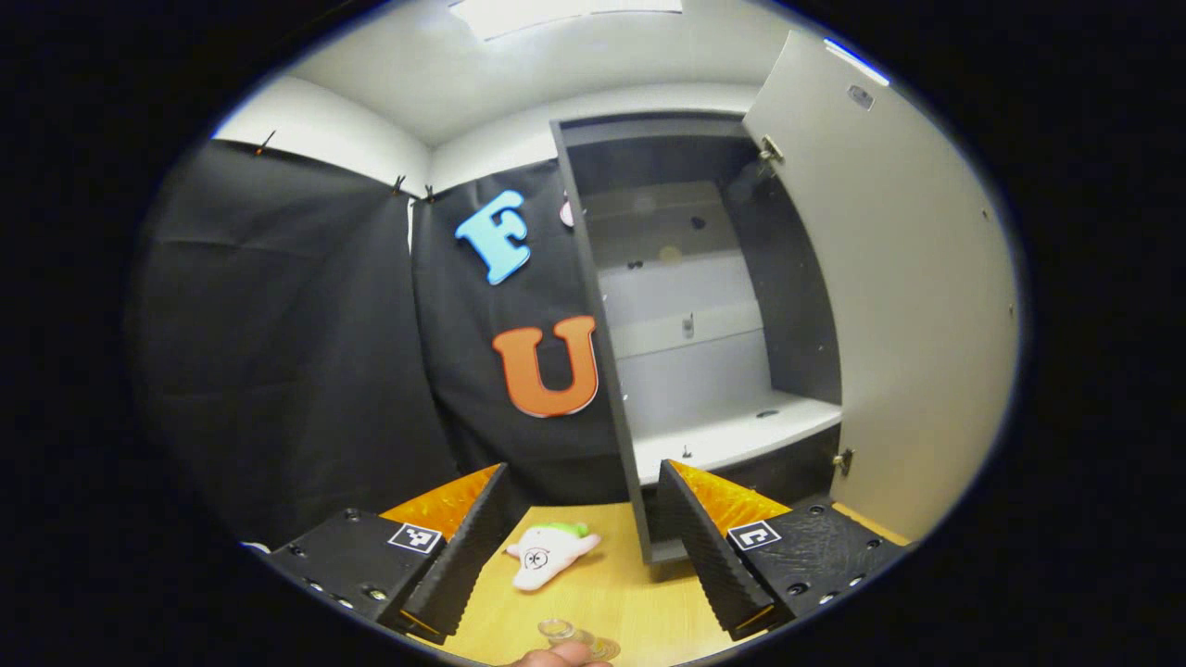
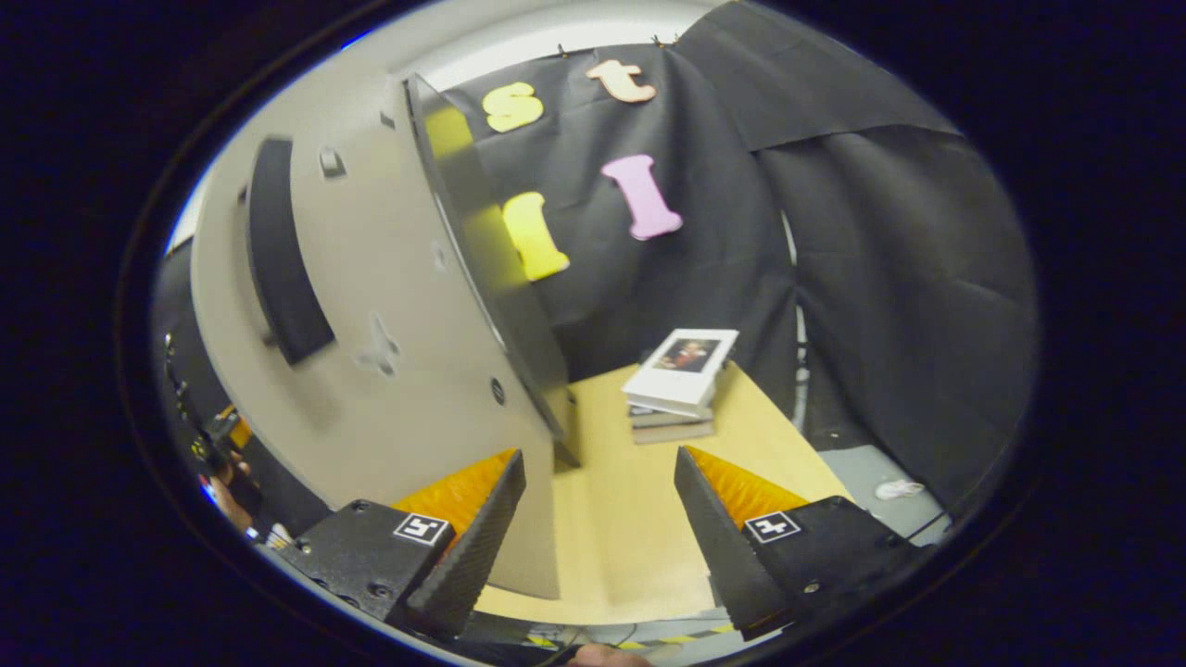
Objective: Open the cabinet door with the right hand, grasp the bottle in the cabinet with the left hand and place it on the coaster, then close the cabinet door with the right hand.
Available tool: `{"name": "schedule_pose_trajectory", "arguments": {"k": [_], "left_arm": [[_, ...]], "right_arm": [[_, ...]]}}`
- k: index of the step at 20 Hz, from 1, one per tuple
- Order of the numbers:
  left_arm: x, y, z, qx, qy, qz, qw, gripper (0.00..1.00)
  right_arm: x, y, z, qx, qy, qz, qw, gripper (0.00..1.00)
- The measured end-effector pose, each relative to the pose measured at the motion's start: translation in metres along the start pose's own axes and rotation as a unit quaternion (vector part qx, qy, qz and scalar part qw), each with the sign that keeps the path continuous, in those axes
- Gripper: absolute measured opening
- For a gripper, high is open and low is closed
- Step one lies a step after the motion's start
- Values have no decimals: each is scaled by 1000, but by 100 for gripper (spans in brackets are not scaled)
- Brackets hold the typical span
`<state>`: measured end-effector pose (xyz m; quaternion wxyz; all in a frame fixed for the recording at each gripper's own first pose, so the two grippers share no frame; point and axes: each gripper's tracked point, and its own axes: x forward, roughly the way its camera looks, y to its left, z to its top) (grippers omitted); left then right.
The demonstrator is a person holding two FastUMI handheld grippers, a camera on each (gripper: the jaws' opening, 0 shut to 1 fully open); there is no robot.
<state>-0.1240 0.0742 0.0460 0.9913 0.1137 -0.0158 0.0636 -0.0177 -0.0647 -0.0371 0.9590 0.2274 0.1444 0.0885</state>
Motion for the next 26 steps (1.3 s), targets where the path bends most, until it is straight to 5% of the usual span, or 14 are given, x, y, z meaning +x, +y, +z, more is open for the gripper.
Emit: {"name": "schedule_pose_trajectory", "arguments": {"k": [3,7,9,13,15,24,25,26], "left_arm": [[-12,-61,18,-42,-3,-79,996,96],[-5,-91,8,-11,4,-122,992,96],[5,-99,9,-23,1,-135,991,96],[20,-92,9,-55,3,-135,989,96],[25,-78,9,-59,4,-126,990,96],[31,-15,-11,-76,17,-81,994,96],[31,-9,-14,-77,17,-78,994,96],[32,-2,-17,-76,18,-74,994,96]], "right_arm": [[-32,62,40,-3,-4,144,990,100],[-57,83,79,-113,-70,162,978,94],[-62,129,67,-118,-65,226,965,98],[-41,131,61,-128,-47,202,970,87],[-32,148,59,-114,-31,217,969,94],[6,233,18,-164,40,307,936,94],[12,242,15,-165,41,316,933,88],[18,252,12,-166,43,321,931,94]]}}
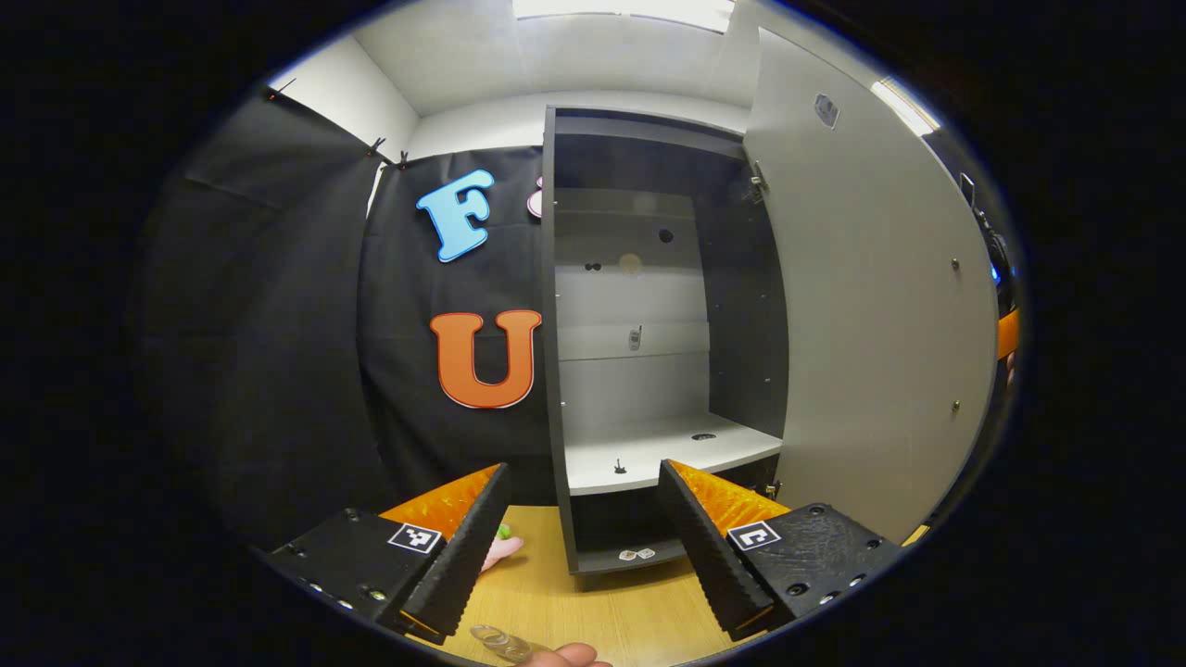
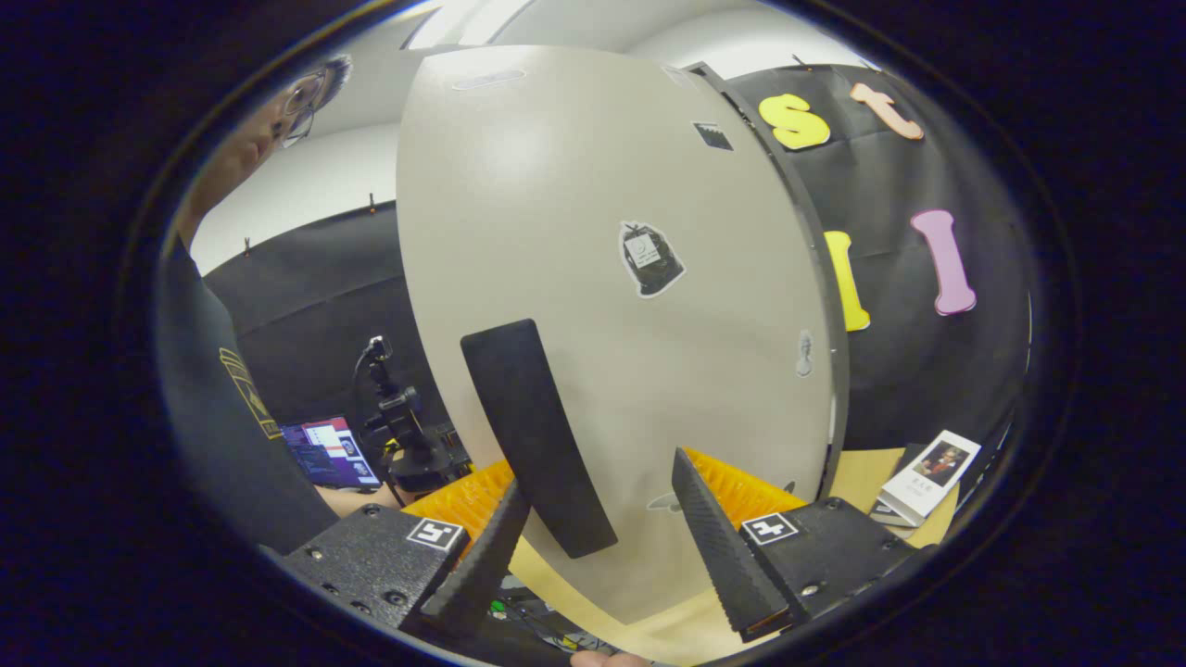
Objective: Open the cabinet door with the right hand, grasp the bottle in the cabinet with the left hand and place it on the coaster, then close the cabinet door with the right hand.
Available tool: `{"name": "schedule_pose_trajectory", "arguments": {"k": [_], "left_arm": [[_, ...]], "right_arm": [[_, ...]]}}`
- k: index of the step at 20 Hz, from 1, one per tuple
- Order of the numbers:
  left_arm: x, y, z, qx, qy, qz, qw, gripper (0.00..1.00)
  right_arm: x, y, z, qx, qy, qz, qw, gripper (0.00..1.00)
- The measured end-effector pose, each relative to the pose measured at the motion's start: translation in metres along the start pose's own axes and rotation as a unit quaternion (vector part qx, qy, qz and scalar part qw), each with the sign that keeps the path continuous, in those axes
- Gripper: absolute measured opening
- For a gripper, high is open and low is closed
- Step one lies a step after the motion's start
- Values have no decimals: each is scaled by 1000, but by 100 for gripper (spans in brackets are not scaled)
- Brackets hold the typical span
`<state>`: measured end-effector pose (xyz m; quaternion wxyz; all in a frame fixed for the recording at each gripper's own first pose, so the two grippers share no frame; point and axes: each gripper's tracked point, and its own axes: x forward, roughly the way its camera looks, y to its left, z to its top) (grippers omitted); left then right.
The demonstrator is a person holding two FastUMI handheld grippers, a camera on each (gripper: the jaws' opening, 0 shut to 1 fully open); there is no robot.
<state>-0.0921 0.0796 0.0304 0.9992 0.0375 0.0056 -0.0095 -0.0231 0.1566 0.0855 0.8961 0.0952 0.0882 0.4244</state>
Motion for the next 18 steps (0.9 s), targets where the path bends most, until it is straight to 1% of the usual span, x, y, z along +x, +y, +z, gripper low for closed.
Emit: {"name": "schedule_pose_trajectory", "arguments": {"k": [2,3,5,7,8,9,10,11,13,14,15,18], "left_arm": [[-1,13,-7,-3,4,5,1000,96],[-2,21,-10,-5,5,8,1000,96],[-2,35,-14,-14,6,13,1000,96],[-5,52,-17,-26,4,23,999,96],[-7,62,-19,-33,1,30,999,96],[-10,68,-22,-42,1,35,999,96],[-12,74,-26,-52,7,38,998,96],[-19,80,-31,-62,12,41,997,95],[-29,95,-39,-72,17,44,996,94],[-33,101,-40,-72,19,49,996,84],[-38,105,-40,-71,19,54,996,95],[-48,109,-40,-62,19,70,995,95]], "right_arm": [[22,10,1,-1,1,10,1000,96],[32,12,1,-2,2,10,1000,96],[57,19,2,-3,3,15,1000,99],[78,21,3,-11,6,17,1000,100],[89,21,4,-17,6,13,1000,96],[97,22,5,-23,6,11,1000,96],[110,23,5,-29,8,5,1000,100],[122,21,5,-33,6,1,999,99],[140,16,6,-34,-2,-7,999,100],[148,16,6,-29,-2,-7,1000,100],[155,13,7,-22,-5,-6,1000,100],[167,13,5,0,-8,3,1000,100]]}}
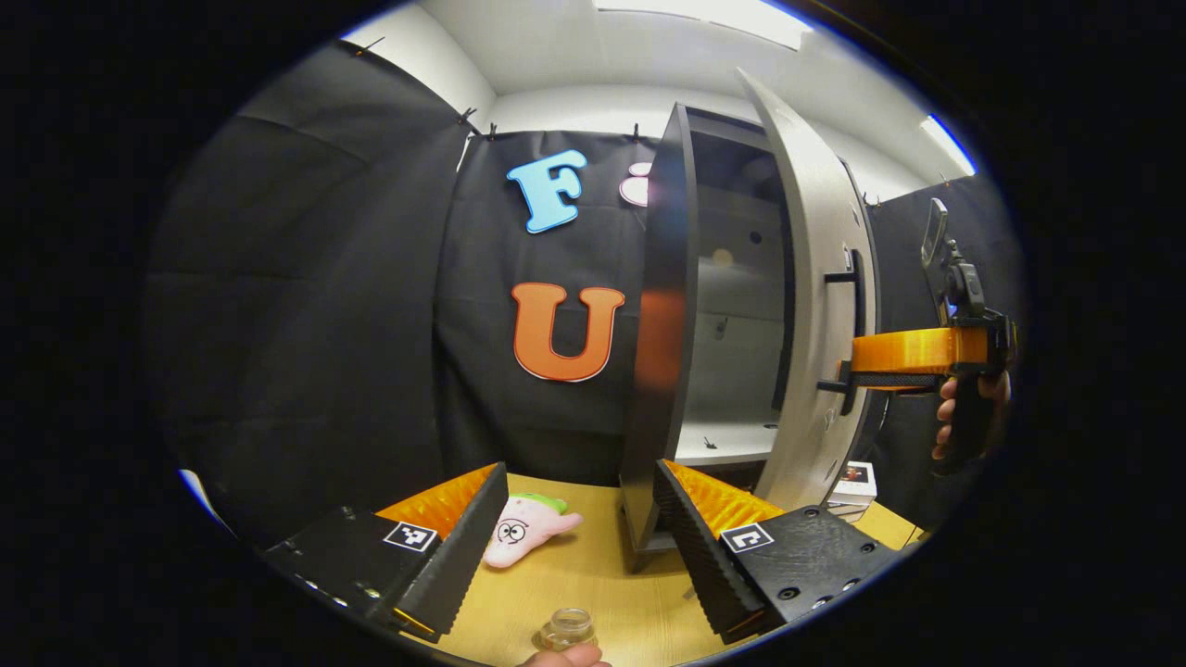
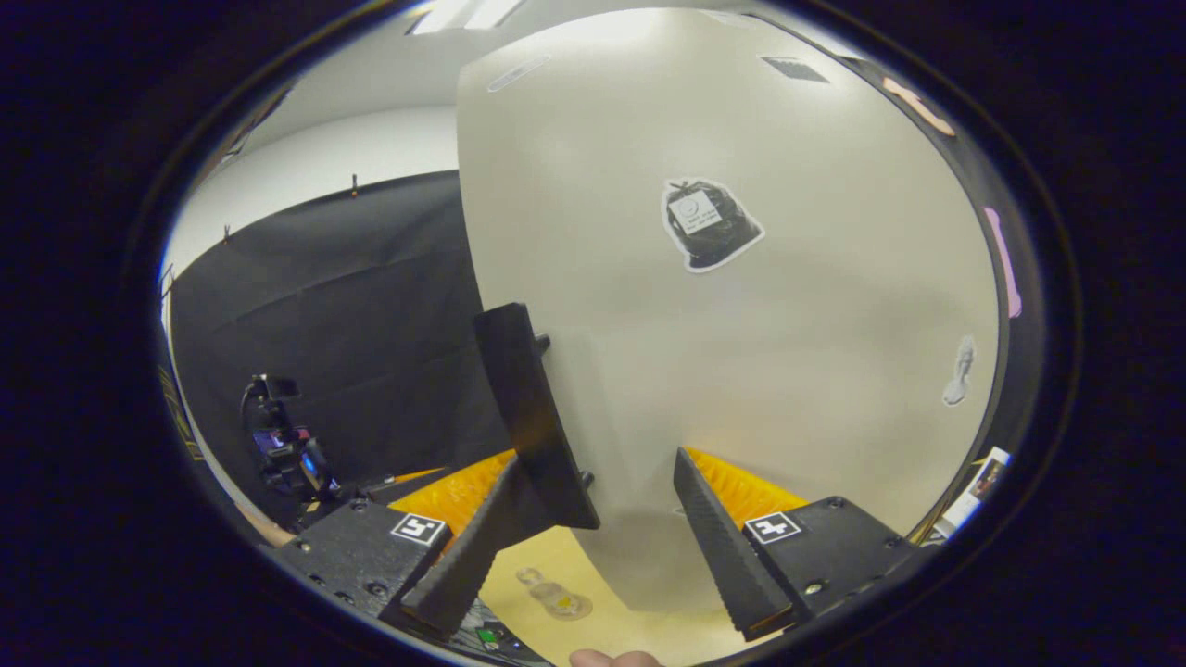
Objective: Open the cabinet door with the right hand, grasp the bottle in the cabinet with the left hand and place it on the coaster, then close the cabinet door with the right hand.
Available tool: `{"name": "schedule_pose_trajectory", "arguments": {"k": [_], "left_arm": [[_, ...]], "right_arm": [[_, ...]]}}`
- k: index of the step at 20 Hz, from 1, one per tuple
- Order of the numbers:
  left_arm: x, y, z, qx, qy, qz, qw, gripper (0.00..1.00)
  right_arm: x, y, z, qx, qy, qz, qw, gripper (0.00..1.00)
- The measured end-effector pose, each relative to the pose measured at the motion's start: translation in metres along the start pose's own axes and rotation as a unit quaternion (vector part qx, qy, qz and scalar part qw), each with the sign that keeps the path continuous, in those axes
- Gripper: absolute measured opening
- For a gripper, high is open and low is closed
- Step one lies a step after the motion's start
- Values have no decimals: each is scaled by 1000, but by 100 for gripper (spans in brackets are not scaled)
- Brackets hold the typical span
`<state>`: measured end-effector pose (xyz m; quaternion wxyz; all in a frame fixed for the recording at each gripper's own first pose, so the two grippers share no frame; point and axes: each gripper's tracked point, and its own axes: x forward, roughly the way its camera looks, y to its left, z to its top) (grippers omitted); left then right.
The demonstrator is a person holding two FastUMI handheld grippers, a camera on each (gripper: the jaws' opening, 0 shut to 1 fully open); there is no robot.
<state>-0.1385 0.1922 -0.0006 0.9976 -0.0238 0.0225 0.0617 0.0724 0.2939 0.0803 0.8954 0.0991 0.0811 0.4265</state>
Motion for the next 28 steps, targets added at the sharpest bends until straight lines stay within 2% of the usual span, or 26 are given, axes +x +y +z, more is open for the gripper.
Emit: {"name": "schedule_pose_trajectory", "arguments": {"k": [2,4,5,6,7,8,10,11,13,14,15,17,19,22,24,25,27,28], "left_arm": [[-4,-3,5,9,-1,13,1000,95],[-3,-19,10,6,-3,14,1000,95],[-2,-29,13,5,-7,11,1000,95],[0,-40,17,7,-12,8,1000,95],[4,-49,20,12,-18,7,1000,95],[10,-61,22,18,-23,6,1000,95],[20,-85,27,29,-29,1,999,95],[27,-97,28,34,-30,-3,999,95],[37,-122,29,37,-30,-16,999,95],[42,-136,29,35,-30,-27,999,95],[47,-145,28,33,-29,-33,999,95],[53,-161,25,33,-26,-40,998,95],[54,-179,27,43,-32,-45,998,95],[56,-200,31,41,-43,-57,997,95],[53,-208,29,27,-40,-42,998,95],[52,-211,28,28,-37,-36,998,95],[52,-226,29,41,-39,-50,997,95],[53,-221,25,52,-42,-38,997,95]], "right_arm": [[-2,-3,0,10,5,4,1000,100],[-13,-18,3,2,-6,-27,1000,100],[-23,-35,9,-4,-25,-75,997,100],[-36,-59,14,-11,-46,-147,988,100],[-61,-88,16,-21,-65,-232,970,100],[-87,-108,20,-29,-93,-295,951,100],[-138,-138,29,-37,-145,-404,902,100],[-156,-145,32,-48,-158,-430,887,100],[-181,-151,26,-59,-155,-472,866,100],[-191,-152,16,-52,-143,-487,860,100],[-194,-147,5,-40,-132,-483,865,100],[-187,-136,-4,-42,-124,-450,883,100],[-189,-138,-2,-62,-116,-451,883,100],[-182,-129,-3,-55,-121,-425,895,100],[-179,-129,-7,-60,-111,-423,897,100],[-174,-126,-8,-60,-107,-416,901,100],[-151,-117,-17,-58,-79,-377,921,100],[-151,-119,-20,-64,-69,-381,920,100]]}}
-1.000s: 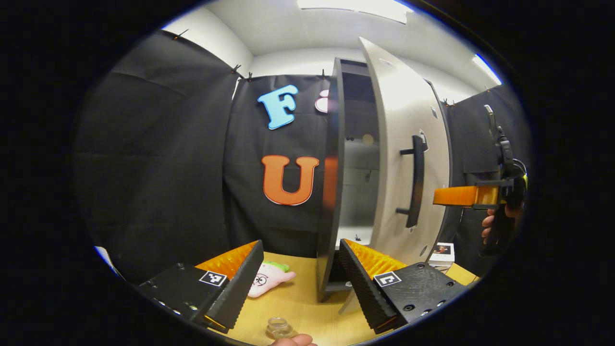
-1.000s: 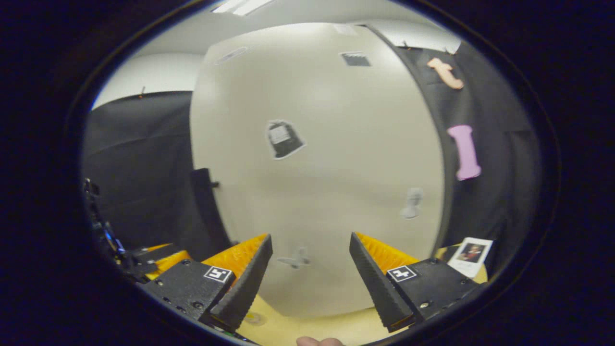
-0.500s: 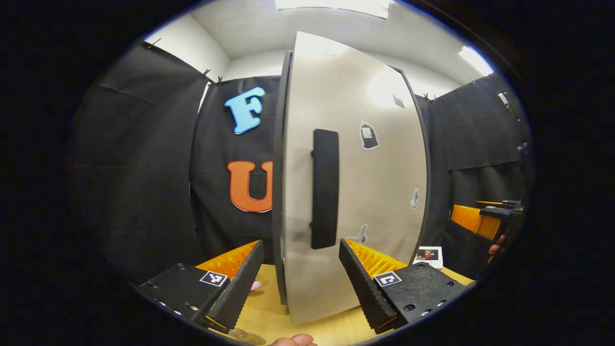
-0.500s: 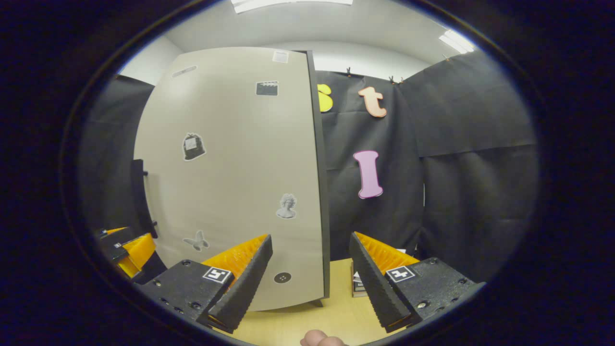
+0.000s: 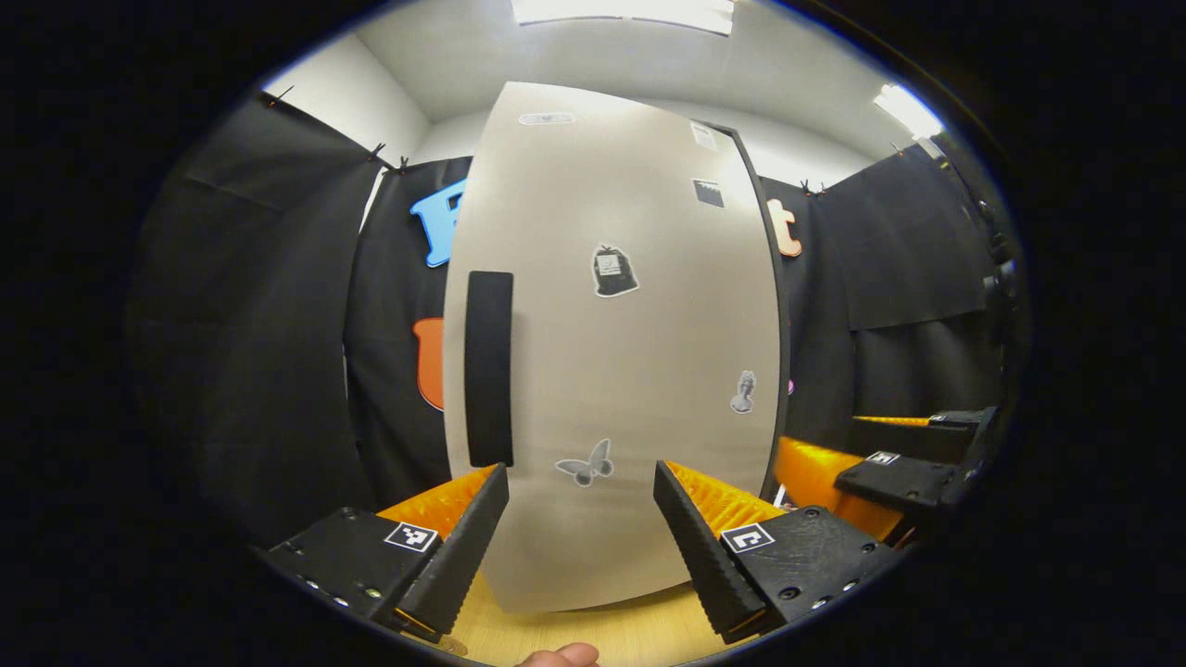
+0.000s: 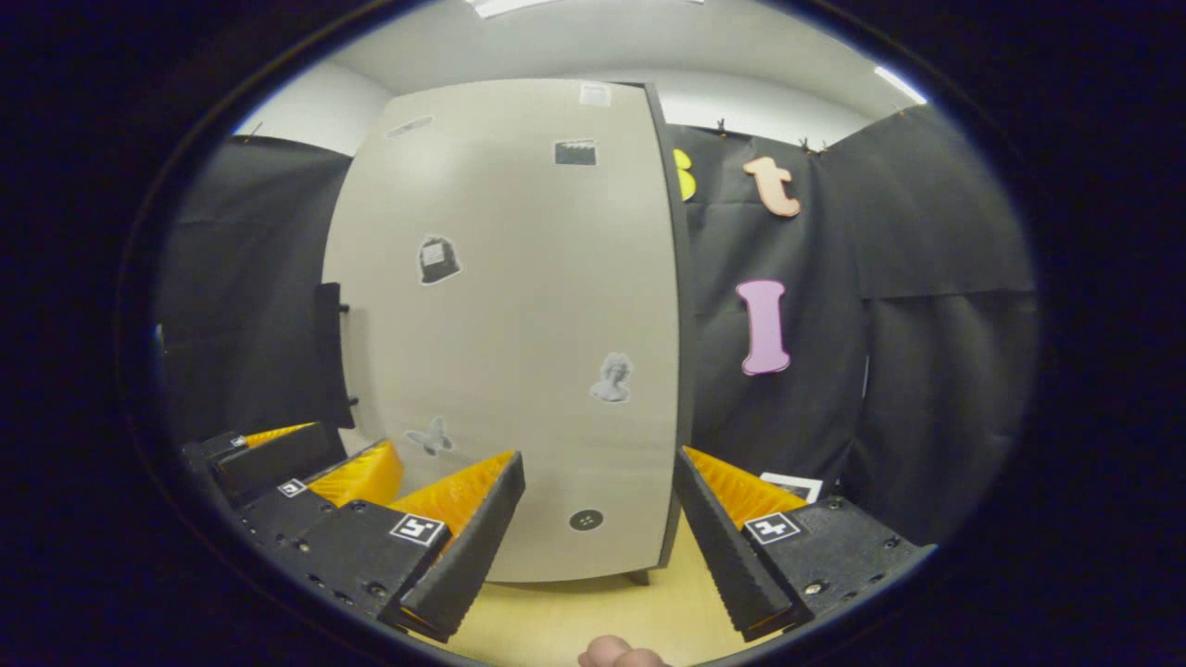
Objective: Open the cabinet door with the right hand, grasp the bottle in the cabinet with the left hand and place it on the coaster, then close the cabinet door with the right hand.
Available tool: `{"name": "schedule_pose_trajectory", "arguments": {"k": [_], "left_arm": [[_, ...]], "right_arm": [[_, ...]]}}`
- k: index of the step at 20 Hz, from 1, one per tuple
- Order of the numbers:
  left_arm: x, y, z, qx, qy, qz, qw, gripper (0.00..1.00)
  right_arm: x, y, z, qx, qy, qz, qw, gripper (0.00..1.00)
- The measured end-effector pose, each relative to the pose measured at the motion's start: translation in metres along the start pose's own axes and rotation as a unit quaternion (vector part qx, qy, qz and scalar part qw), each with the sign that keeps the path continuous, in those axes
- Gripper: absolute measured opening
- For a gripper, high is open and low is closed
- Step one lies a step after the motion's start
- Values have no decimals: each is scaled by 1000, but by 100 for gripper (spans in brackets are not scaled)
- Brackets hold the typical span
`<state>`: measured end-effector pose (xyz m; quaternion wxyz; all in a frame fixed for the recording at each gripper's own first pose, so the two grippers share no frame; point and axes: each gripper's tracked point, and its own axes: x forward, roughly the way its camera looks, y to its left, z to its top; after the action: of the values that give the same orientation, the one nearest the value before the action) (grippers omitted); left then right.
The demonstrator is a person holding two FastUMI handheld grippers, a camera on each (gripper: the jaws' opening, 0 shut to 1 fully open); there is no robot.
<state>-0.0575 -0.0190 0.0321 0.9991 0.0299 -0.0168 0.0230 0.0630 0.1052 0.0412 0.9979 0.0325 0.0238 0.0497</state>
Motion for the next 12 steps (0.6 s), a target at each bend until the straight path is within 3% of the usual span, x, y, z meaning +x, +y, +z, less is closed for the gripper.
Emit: {"name": "schedule_pose_trajectory", "arguments": {"k": [6,12], "left_arm": [[2,-5,0,-2,7,-1,1000,95],[9,-9,7,11,-3,7,1000,95]], "right_arm": [[0,0,3,-4,-10,10,1000,98],[2,-3,5,-1,-8,-16,1000,98]]}}
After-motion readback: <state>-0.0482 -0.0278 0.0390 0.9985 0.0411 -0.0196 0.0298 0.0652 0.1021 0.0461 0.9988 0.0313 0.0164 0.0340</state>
